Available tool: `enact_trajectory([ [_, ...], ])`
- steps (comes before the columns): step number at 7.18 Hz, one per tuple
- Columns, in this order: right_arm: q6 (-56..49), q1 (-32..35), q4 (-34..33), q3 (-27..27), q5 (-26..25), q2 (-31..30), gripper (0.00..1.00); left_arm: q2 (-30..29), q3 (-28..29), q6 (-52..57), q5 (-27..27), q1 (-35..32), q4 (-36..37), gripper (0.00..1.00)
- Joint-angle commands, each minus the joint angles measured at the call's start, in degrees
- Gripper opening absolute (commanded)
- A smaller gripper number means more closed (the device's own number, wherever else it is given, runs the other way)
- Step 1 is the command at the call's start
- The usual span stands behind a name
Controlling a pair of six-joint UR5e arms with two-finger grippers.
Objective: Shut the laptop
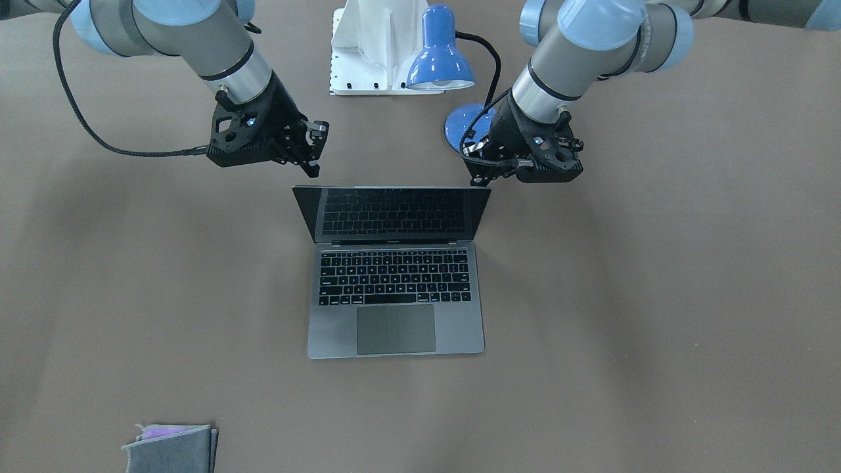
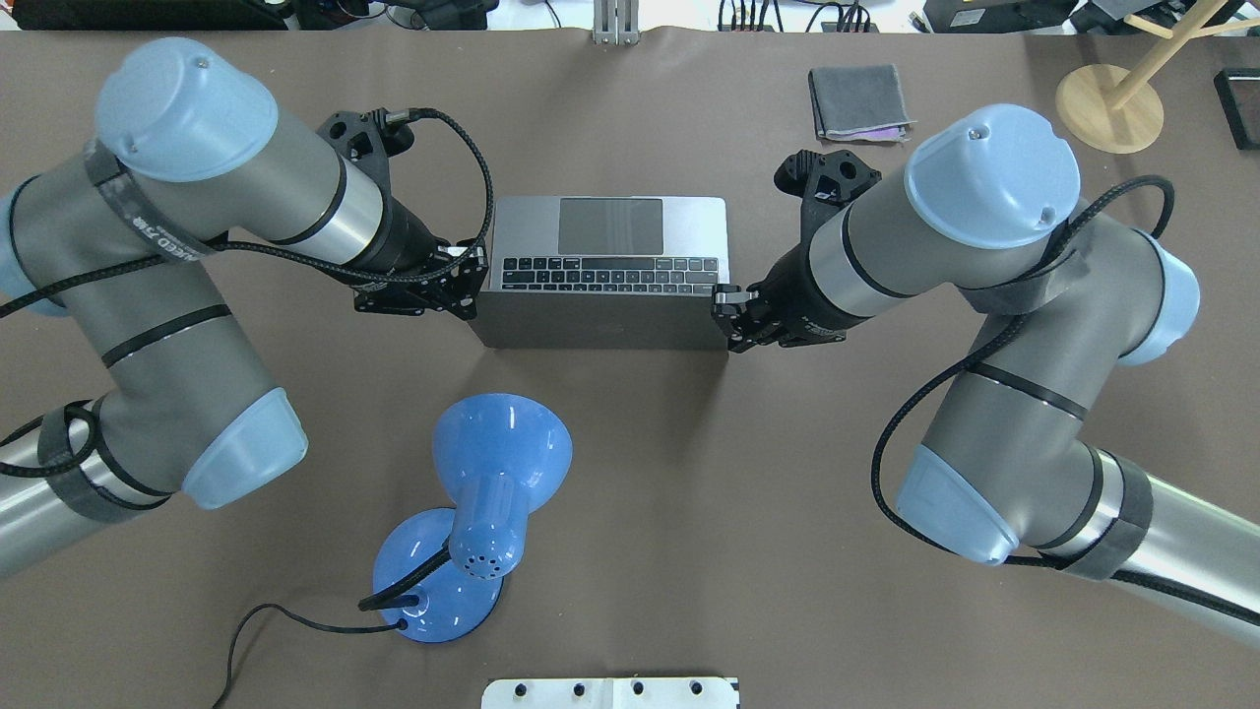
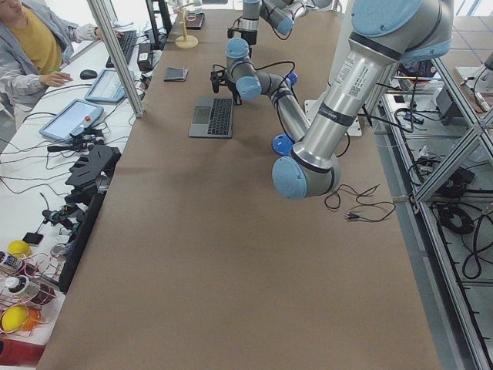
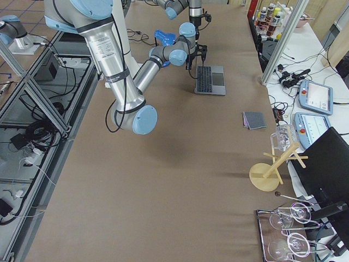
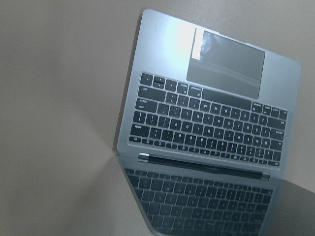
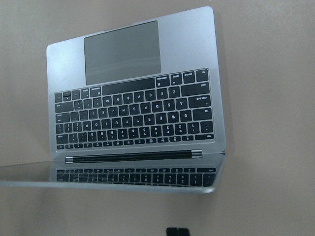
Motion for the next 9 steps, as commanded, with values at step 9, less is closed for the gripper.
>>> enact_trajectory([
  [9,-5.7,5.6,10.0,-37.0,0.6,17.0,0.00,-14.6,38.6,-0.1,8.5,-1.9,-21.2,0.00],
])
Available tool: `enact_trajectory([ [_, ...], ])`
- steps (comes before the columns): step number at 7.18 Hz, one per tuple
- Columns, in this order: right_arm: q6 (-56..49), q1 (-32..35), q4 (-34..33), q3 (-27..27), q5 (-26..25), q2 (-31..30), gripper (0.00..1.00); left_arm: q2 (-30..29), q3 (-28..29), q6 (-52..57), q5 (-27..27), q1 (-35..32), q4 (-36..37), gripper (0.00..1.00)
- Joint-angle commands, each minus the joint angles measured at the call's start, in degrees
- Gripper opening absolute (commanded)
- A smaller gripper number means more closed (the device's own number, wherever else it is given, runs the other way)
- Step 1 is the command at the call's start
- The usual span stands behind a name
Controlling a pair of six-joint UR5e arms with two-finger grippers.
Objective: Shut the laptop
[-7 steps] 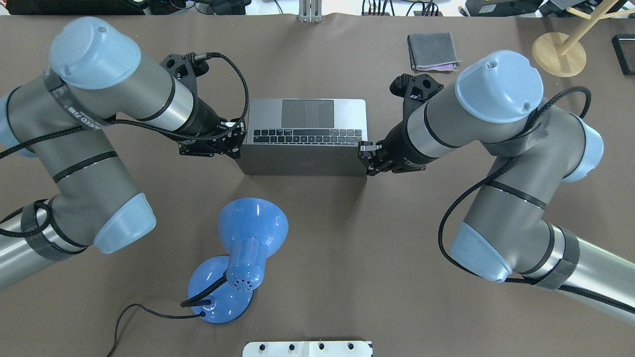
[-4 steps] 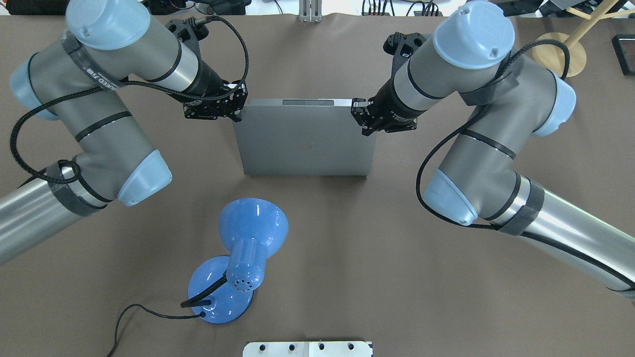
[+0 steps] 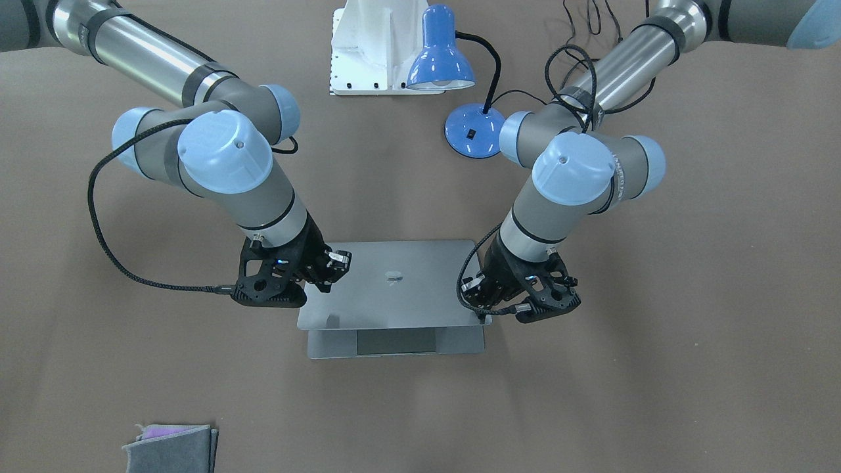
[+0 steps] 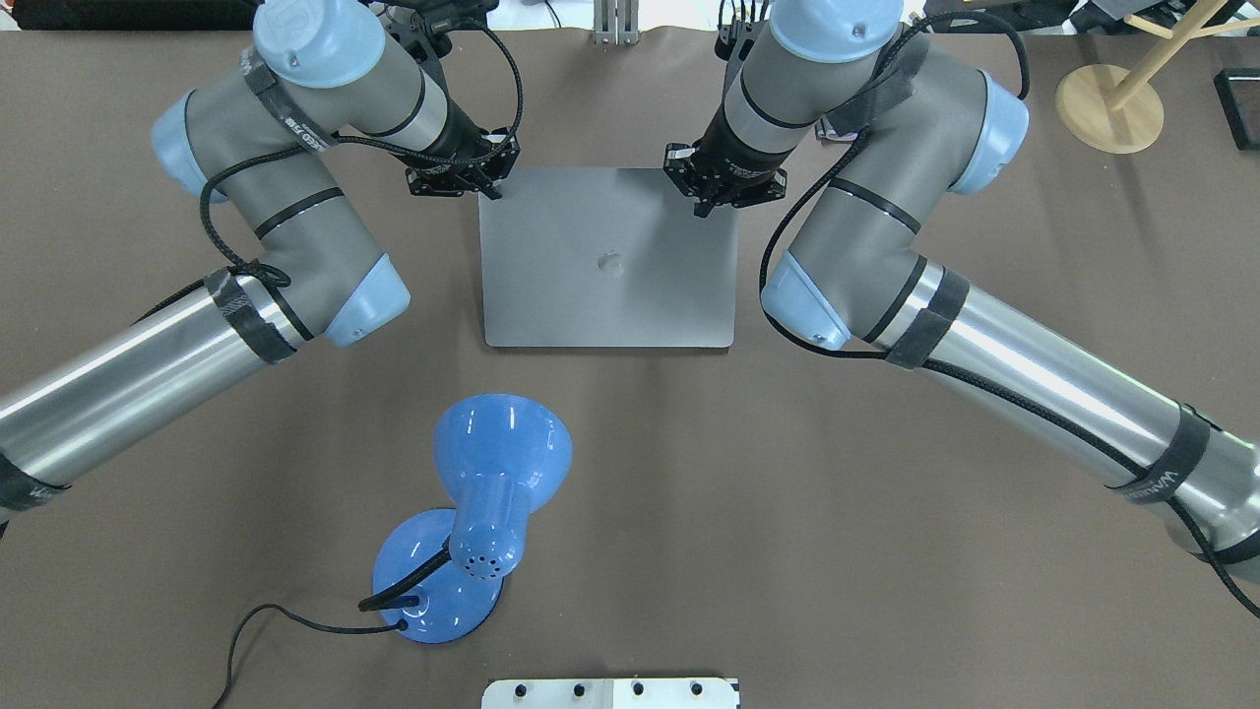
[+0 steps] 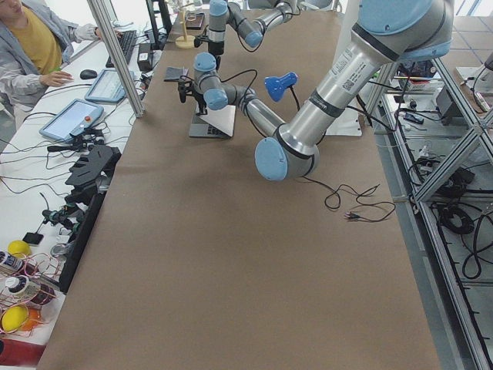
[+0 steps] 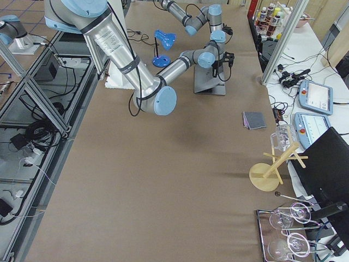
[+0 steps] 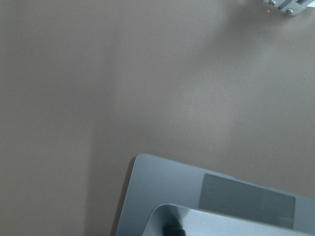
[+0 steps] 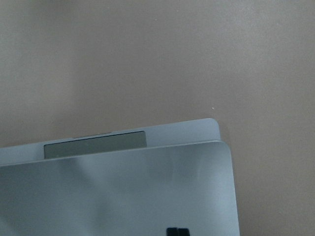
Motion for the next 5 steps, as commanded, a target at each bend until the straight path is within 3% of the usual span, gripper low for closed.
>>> enact_trajectory([
  [1,-1.2,-0.2,2.7,-7.5,0.1,2.2,0.00,-1.8,6.8,0.0,2.8,1.6,-4.7,0.00],
  [5,-1.4,-1.5,4.7,-10.4,0.2,2.3,0.00,-2.8,7.9,-0.2,3.0,1.9,-4.9,0.00],
])
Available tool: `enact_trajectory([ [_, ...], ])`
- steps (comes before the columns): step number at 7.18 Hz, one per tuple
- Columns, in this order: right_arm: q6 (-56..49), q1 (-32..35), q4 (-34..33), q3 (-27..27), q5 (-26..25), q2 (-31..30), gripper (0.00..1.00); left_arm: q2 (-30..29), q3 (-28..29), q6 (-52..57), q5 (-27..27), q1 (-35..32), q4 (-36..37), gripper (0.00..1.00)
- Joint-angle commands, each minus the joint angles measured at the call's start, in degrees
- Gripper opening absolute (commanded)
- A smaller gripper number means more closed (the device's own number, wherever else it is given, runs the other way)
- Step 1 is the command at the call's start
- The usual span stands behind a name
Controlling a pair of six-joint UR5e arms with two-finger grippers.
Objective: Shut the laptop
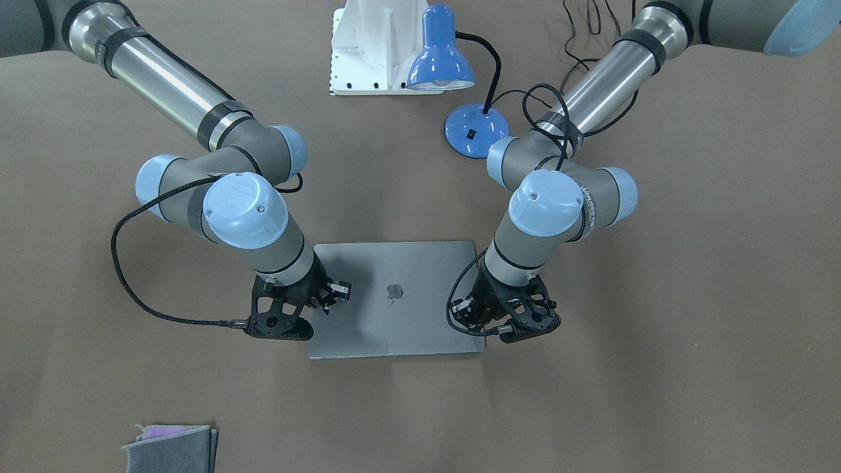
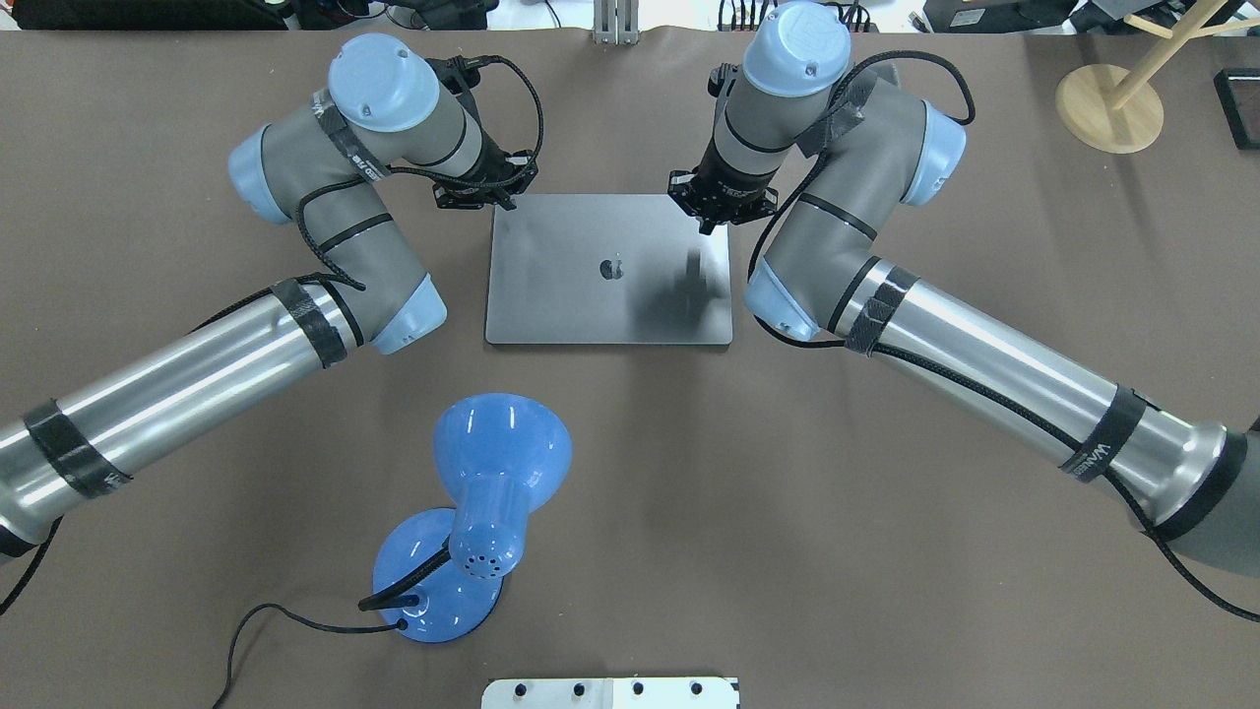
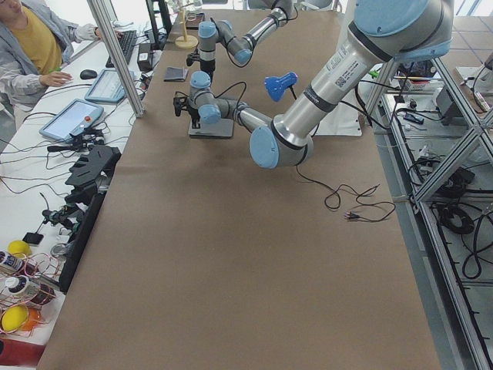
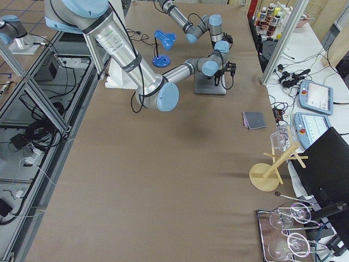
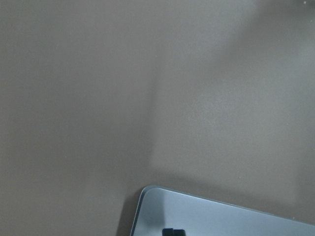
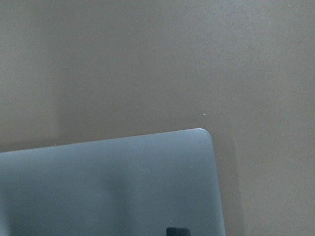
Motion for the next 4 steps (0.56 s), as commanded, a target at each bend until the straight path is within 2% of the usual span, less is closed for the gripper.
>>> enact_trajectory([
  [1,0.2,-0.4,0.5,0.1,0.4,-0.1,0.00,0.2,-2.3,0.0,-0.3,-0.1,-0.1,0.00],
  [2,0.4,1.4,0.0,2.6,4.0,-0.1,0.00,2.0,-7.6,0.0,-1.2,-0.4,1.9,0.55],
  [3,0.1,3.4,-0.1,4.3,7.1,-0.5,0.95,6.1,-13.7,0.3,-5.2,-1.5,4.8,0.98],
  [4,-0.3,5.4,-0.2,7.6,7.9,-3.0,1.00,10.5,-19.6,0.5,-11.4,-4.9,7.2,0.98],
])
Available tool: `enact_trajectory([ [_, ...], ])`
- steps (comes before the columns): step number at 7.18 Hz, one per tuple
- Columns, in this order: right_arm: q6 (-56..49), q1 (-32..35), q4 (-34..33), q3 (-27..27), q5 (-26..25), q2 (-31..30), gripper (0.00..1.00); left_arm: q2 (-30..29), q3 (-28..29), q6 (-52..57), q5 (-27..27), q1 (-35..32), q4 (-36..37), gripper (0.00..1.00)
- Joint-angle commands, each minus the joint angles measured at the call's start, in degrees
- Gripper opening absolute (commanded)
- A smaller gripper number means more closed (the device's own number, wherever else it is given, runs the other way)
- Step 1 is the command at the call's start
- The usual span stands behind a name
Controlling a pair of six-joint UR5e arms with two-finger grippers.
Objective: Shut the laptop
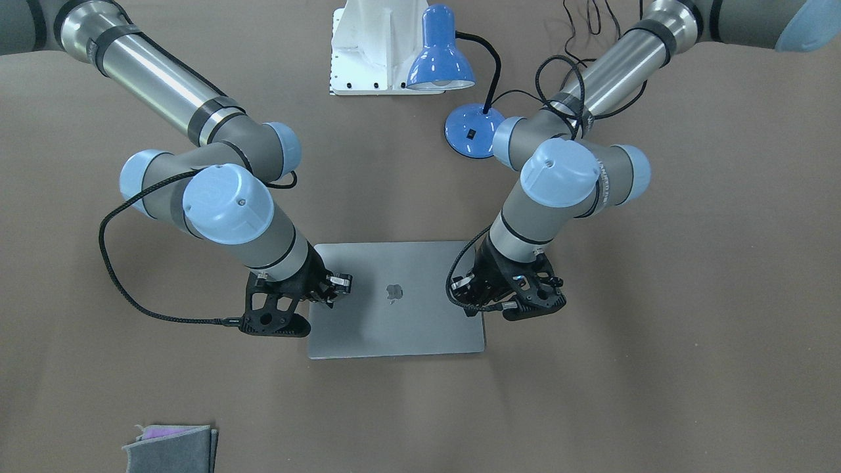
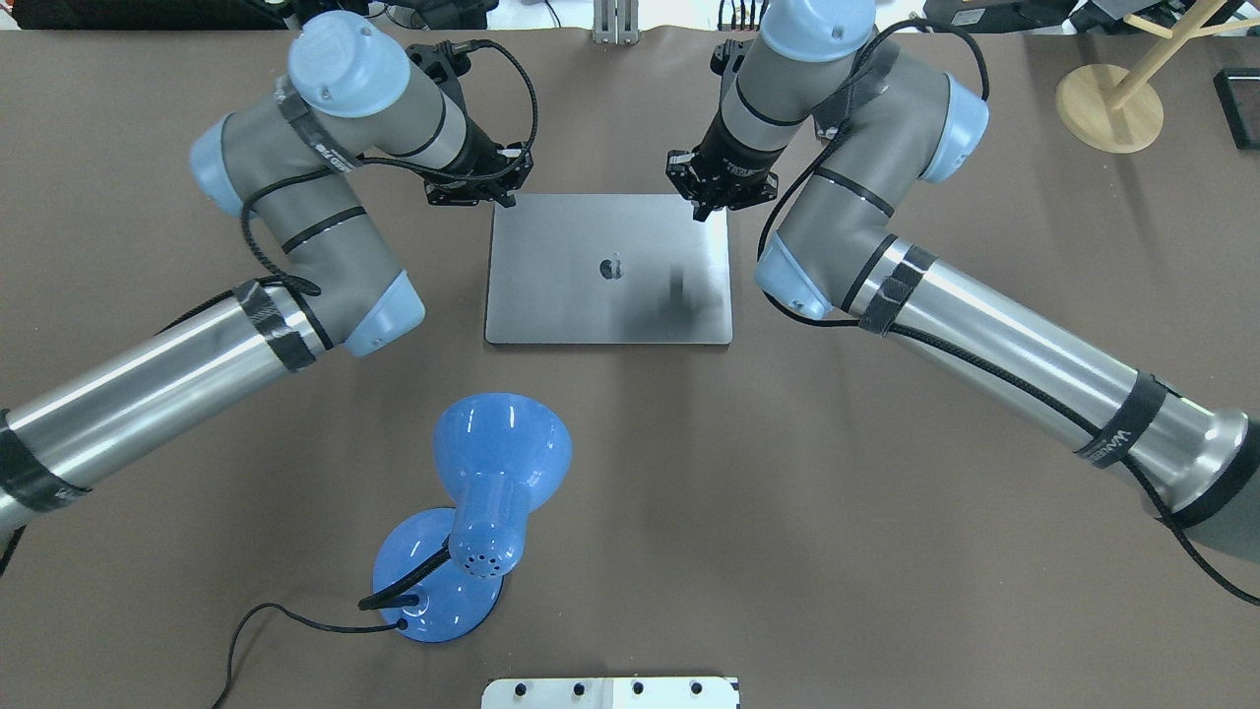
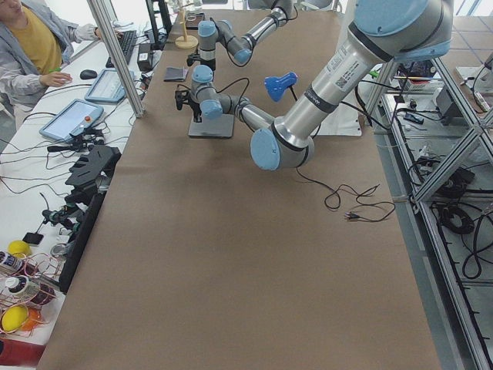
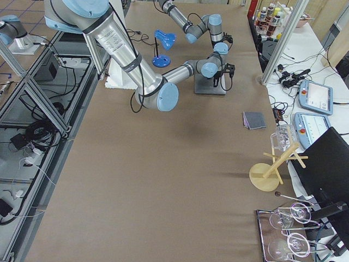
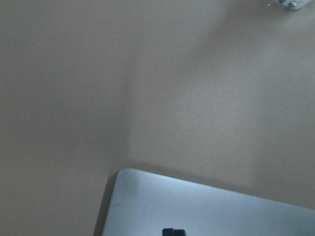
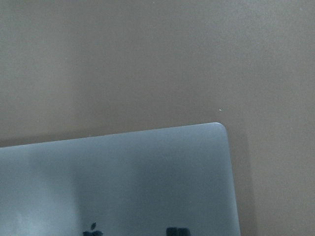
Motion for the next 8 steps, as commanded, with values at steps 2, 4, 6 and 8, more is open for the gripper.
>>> enact_trajectory([
  [2,-7.1,13.4,-0.4,12.8,12.2,-13.8,1.00,20.8,-27.5,16.6,-12.2,-10.6,14.1,0.98],
  [4,-20.6,20.3,-0.3,21.3,15.6,-27.1,1.00,36.3,-41.1,36.6,-12.6,-16.9,23.7,0.98],
  [6,-40.3,27.7,-0.3,22.5,16.7,-38.9,1.00,51.1,-43.9,59.8,-14.8,-28.8,23.4,0.98],
  [8,-64.0,35.4,-5.1,21.9,15.3,-46.9,1.00,61.9,-42.8,80.0,-15.1,-38.3,23.4,0.98],
])
